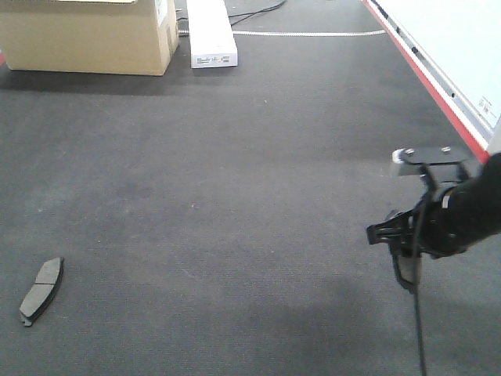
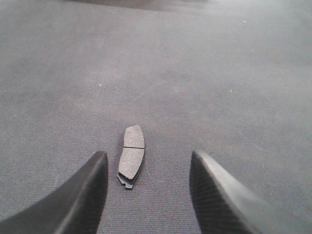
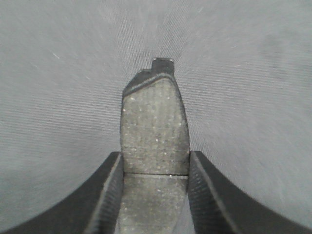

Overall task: Move and align brake pads A on conveyor
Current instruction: 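Lower the right gripper to the belt and release its brake pad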

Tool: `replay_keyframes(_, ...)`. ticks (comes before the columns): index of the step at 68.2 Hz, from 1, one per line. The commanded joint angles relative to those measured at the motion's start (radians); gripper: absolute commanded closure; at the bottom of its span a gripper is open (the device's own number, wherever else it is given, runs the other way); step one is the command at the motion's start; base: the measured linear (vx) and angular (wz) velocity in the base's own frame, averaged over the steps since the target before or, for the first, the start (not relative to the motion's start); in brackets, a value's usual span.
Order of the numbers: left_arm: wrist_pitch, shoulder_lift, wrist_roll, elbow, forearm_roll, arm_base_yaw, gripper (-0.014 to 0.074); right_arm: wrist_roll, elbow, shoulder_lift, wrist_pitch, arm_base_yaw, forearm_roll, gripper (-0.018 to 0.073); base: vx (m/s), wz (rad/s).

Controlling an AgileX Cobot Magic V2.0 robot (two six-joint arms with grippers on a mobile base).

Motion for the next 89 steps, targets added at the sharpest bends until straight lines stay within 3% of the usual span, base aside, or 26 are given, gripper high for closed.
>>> replay_keyframes(1,-0.063,0.007,0.0,-0.026,-0.006,-0.004,0.0219,-0.042,-0.08,0.049,-0.005,-0.005,0.0,0.0554,0.0,0.0)
replay_keyframes(22,-0.063,0.007,0.0,-0.026,-0.006,-0.004,0.0219,-0.048,-0.211,0.26,0.092,-0.005,0.0,0.0482,0.0,0.0)
replay_keyframes(41,-0.063,0.007,0.0,-0.026,-0.006,-0.004,0.0219,-0.042,-0.258,0.312,0.107,-0.005,-0.008,0.0177,0.0,0.0)
replay_keyframes(50,-0.063,0.007,0.0,-0.026,-0.006,-0.004,0.0219,-0.037,-0.257,0.262,0.112,-0.005,-0.034,0.0083,0.0,0.0)
replay_keyframes(80,-0.063,0.007,0.0,-0.026,-0.006,-0.004,0.0219,-0.034,-0.252,-0.167,0.178,-0.005,-0.051,0.0075,0.0,0.0)
replay_keyframes(89,-0.063,0.007,0.0,-0.026,-0.006,-0.004,0.0219,-0.035,-0.179,-0.33,0.119,-0.005,-0.056,0.0075,0.0,0.0)
